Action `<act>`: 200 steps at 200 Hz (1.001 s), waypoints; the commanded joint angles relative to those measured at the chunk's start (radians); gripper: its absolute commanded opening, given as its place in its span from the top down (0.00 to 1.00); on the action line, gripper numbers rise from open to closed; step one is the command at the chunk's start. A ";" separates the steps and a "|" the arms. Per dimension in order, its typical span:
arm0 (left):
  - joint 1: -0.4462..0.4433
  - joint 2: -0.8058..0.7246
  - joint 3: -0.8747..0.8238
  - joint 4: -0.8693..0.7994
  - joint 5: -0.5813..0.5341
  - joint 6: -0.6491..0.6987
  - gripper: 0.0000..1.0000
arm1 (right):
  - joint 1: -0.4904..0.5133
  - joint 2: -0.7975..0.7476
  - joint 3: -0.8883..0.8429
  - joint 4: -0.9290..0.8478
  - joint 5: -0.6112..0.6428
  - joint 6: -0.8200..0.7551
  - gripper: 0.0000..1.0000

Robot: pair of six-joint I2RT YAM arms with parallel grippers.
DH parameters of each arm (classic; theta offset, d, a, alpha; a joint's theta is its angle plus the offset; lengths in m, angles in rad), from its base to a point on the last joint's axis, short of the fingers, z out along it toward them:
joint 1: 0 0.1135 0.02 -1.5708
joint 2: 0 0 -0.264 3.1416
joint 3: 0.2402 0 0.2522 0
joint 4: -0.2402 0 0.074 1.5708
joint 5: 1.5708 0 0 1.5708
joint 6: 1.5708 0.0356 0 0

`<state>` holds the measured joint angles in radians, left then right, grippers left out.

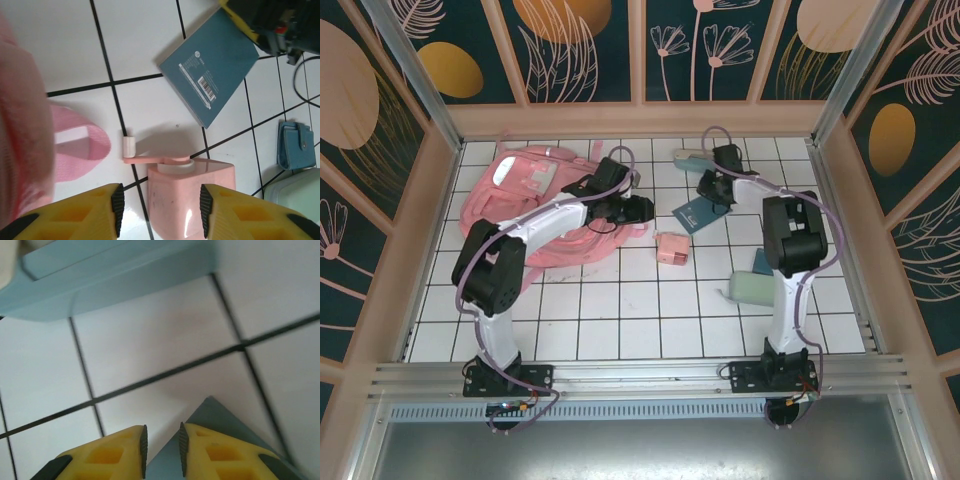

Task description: Pack the student bag

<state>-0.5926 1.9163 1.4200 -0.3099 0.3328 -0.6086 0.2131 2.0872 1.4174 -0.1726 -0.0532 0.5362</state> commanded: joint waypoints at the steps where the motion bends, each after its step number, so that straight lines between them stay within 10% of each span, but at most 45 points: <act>1: -0.019 0.054 0.062 0.010 0.019 -0.024 0.57 | -0.019 -0.093 -0.087 0.020 -0.036 0.028 0.71; 200: -0.069 0.527 0.456 0.019 0.091 -0.166 0.70 | -0.154 -0.074 -0.242 0.042 -0.304 -0.191 0.58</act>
<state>-0.6495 2.3993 1.8458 -0.2756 0.4068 -0.7574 0.0513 1.9667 1.1774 -0.0940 -0.2630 0.3786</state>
